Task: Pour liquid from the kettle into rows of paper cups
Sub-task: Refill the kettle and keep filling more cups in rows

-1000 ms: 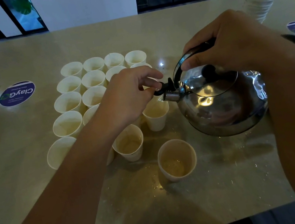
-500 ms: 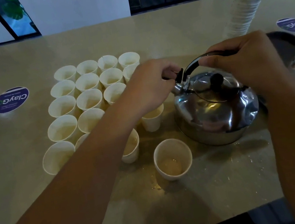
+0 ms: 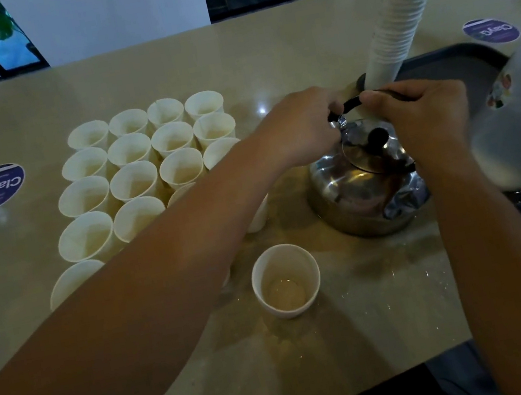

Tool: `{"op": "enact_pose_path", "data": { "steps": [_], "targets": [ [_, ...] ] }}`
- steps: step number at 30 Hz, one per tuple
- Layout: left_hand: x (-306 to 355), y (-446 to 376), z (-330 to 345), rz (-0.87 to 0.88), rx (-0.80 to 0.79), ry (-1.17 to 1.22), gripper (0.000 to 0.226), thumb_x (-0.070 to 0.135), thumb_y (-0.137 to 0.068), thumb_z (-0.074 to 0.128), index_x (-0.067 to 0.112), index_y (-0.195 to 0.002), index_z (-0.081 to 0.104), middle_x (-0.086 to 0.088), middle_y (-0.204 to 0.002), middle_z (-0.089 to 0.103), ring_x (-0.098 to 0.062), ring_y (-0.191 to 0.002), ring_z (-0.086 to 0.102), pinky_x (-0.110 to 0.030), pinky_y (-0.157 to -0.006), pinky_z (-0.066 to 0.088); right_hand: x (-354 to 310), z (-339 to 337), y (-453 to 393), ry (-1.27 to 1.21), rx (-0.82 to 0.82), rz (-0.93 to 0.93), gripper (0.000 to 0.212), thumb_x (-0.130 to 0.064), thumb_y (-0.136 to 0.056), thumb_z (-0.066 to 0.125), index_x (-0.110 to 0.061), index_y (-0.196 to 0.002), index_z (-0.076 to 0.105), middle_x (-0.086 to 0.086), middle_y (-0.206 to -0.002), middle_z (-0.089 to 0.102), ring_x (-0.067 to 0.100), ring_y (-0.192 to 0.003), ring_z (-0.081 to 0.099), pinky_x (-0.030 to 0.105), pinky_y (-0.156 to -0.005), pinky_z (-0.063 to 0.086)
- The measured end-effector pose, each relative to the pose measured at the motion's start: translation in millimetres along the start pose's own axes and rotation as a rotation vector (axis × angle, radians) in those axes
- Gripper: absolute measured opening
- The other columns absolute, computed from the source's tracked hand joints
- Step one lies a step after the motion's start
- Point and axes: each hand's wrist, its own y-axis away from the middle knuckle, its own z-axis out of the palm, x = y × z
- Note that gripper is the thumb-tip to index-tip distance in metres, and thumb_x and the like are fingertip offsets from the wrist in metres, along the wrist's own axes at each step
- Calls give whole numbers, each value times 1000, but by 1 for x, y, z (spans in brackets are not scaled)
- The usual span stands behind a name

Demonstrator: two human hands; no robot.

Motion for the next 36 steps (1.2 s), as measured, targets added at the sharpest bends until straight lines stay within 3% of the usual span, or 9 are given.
{"op": "enact_pose_path", "data": {
  "steps": [8, 13, 15, 17, 20, 23, 26, 31, 36],
  "targets": [
    [1, 69, -31, -40, 291, 224, 22, 24, -93, 62, 35, -111, 70, 19, -102, 69, 4, -84, 61, -13, -75, 49, 6, 0, -3, 137, 24, -27, 34, -46, -80, 80, -25, -107, 78, -12, -91, 75, 4, -89, 71, 34, -89, 59],
    [-10, 120, -36, -148, 370, 281, 22, 27, -95, 63, 38, -113, 69, 25, -104, 68, 8, -89, 61, -2, -70, 45, -7, 14, 20, 413, 88, -264, 52, -49, -82, 71, -37, -131, 56, -1, -136, 44, 18, -130, 40, 42, -113, 32],
    [-15, 136, -35, -193, 385, 306, 22, 26, -95, 64, 39, -112, 70, 26, -104, 68, 8, -91, 60, -2, -70, 45, -19, 22, 34, 320, -25, -344, 35, -45, -85, 72, -32, -116, 62, -5, -123, 51, 4, -112, 48, 27, -104, 43],
    [-19, 153, -34, -221, 403, 339, 23, 23, -94, 65, 38, -111, 70, 27, -103, 68, 8, -92, 60, -3, -70, 44, -30, 28, 51, 282, -236, -346, 11, -39, -91, 71, -29, -91, 66, -12, -95, 64, -6, -83, 56, 10, -79, 47],
    [-23, 178, -30, -248, 458, 357, 28, 14, -93, 64, 34, -112, 71, 27, -103, 68, 7, -94, 60, -2, -72, 44, -37, 29, 69, 292, -526, -344, 22, -49, -88, 69, -31, -76, 67, -8, -70, 64, 0, -64, 57, 9, -58, 44],
    [-26, 202, -17, -247, 495, 406, 35, 4, -90, 61, 32, -109, 72, 24, -100, 68, -1, -94, 63, -7, -73, 48, -44, 26, 81, 333, -832, -319, 38, -69, -69, 63, -33, -79, 71, -9, -75, 69, 5, -68, 63, 17, -63, 50],
    [-29, 219, 5, -247, 498, 398, 39, 0, -89, 59, 31, -107, 72, 26, -96, 65, -2, -93, 61, -5, -72, 45, -45, 25, 85, 475, -1038, -267, 47, -72, -59, 67, -34, -84, 72, -12, -82, 72, 2, -75, 68, 27, -76, 59],
    [-31, 230, 41, -271, 449, 350, 70, -6, -80, 66, 51, -120, 52, 31, -117, 52, 7, -111, 50, -5, -86, 43, -36, 28, 87, 536, -1063, -228, 20, -40, -75, 84, -32, -89, 71, -9, -82, 73, 2, -75, 67, 29, -78, 60],
    [-25, 226, 62, -261, 230, 475, 90, 33, -80, 78, 54, -146, 21, 34, -145, 34, 10, -135, 33, -18, -107, 35, -28, 28, 80, 574, -1031, -220, 11, -30, -83, 81, -32, -91, 73, -12, -82, 73, -4, -76, 66, 18, -74, 56]
  ]
}}
